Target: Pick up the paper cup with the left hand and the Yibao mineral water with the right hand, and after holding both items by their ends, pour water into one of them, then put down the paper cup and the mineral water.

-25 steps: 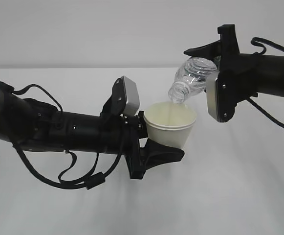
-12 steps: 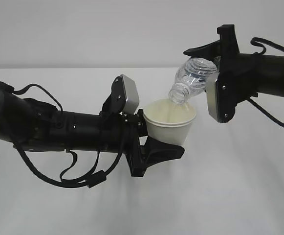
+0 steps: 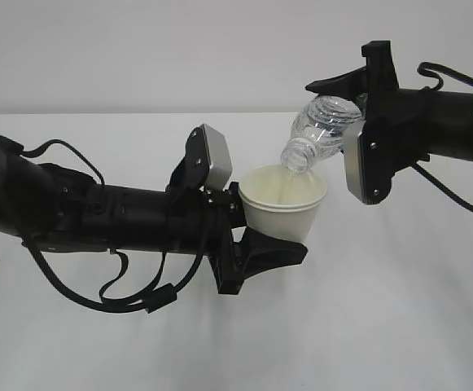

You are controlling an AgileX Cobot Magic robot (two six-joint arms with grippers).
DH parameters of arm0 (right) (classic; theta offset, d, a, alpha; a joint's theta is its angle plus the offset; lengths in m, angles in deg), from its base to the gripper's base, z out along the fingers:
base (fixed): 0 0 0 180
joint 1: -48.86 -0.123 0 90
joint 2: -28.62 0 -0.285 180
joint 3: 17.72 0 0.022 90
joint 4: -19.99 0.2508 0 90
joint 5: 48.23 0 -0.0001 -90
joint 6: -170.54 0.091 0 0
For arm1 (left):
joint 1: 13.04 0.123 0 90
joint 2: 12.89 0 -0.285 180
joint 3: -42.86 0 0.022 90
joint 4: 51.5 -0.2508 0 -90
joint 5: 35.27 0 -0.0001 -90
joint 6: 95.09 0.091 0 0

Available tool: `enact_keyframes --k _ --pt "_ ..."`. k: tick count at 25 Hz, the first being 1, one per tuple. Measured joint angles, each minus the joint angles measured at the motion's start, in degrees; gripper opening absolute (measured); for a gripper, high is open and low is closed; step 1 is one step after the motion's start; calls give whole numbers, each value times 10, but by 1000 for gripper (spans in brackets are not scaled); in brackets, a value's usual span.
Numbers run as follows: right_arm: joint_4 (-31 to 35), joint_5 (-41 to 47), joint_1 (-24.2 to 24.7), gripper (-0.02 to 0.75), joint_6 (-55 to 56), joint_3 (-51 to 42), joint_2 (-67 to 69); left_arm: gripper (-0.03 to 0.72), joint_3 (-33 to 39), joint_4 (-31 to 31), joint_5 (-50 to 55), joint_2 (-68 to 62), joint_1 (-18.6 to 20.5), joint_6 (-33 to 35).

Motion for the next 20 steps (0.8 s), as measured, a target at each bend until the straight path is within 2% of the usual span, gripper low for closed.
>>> enact_keyframes --k 20 --pt "1 0 0 462 0 0 0 432 0 -20 0 0 0 0"
